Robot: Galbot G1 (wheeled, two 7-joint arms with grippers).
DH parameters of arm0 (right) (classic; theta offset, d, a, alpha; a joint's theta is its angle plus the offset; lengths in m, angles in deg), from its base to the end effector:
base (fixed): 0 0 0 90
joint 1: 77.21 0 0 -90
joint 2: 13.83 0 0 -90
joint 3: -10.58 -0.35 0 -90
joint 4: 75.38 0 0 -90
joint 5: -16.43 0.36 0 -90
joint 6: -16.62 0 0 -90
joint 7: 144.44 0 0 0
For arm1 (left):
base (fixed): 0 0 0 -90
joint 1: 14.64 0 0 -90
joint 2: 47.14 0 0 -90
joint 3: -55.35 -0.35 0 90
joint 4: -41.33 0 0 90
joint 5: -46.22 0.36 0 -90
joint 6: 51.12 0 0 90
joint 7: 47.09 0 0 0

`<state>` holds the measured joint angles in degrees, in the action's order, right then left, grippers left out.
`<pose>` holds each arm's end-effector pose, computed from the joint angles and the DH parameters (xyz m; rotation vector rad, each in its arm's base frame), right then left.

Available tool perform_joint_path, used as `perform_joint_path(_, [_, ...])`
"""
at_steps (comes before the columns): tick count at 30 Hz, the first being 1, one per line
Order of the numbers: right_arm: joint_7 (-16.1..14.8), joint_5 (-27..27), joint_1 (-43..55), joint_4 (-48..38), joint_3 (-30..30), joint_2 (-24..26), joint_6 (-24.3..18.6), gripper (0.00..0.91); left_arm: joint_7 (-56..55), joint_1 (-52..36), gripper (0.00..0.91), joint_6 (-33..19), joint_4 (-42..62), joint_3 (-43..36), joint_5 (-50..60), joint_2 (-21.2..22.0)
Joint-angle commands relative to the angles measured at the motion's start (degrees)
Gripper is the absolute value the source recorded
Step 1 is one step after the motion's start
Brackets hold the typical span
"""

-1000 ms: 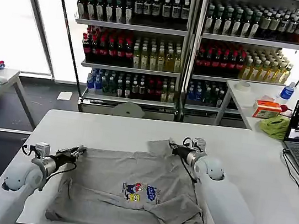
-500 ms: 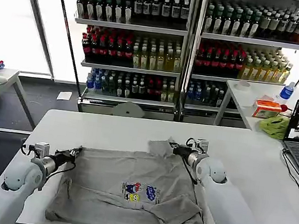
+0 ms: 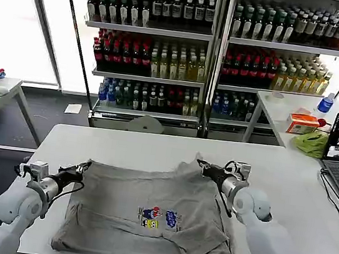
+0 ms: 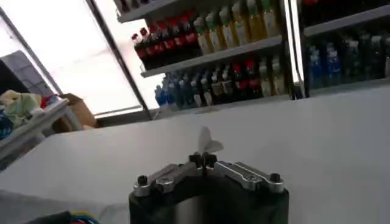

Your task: Fold and organize the clothes.

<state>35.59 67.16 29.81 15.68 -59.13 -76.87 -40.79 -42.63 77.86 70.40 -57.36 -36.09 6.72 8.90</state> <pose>0.4290 -0.0444 -0.2479 0.5911 -2.5824 -0.3446 0.3445 0.1577 -0.2655 -0.2834 -2.6413 0.1178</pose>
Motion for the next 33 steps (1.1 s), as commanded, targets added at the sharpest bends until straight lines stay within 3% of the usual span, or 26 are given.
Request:
perform_joint_path(1, [1.51,3.71,-10.7,12.9,-5.13,5.19,-0.69,0.0,-1.62,10.29,0.01,-0.14,-13.22,6.76,-0.66,1.37])
perform_joint_path(7, [1.99,5.21,-22.02,21.68,-11.55,8.76,-1.52,0.0,-2.29,17.16,0.01,0.99,-20.74,10.73,-0.52,3.98])
perform_joint_path(17, [3.47,6.18,-35.67,32.68,-19.92,9.9,-1.43,0.0,-2.13,27.12,0.01,1.53,-27.24,15.94,0.56,6.31])
perform_joint_path(25, [5.89,1.33,-44.27,35.25,-21.22,10.56,-1.97,0.0,-2.14,34.47,0.01,1.52,-30.68,15.5,5.07,6.47])
perform_joint_path(33, [5.09,-1.58,-48.08,35.39,-20.85,10.3,-2.49,0.0,-1.22,39.39,0.01,1.5,-30.71,14.32,11.42,7.76])
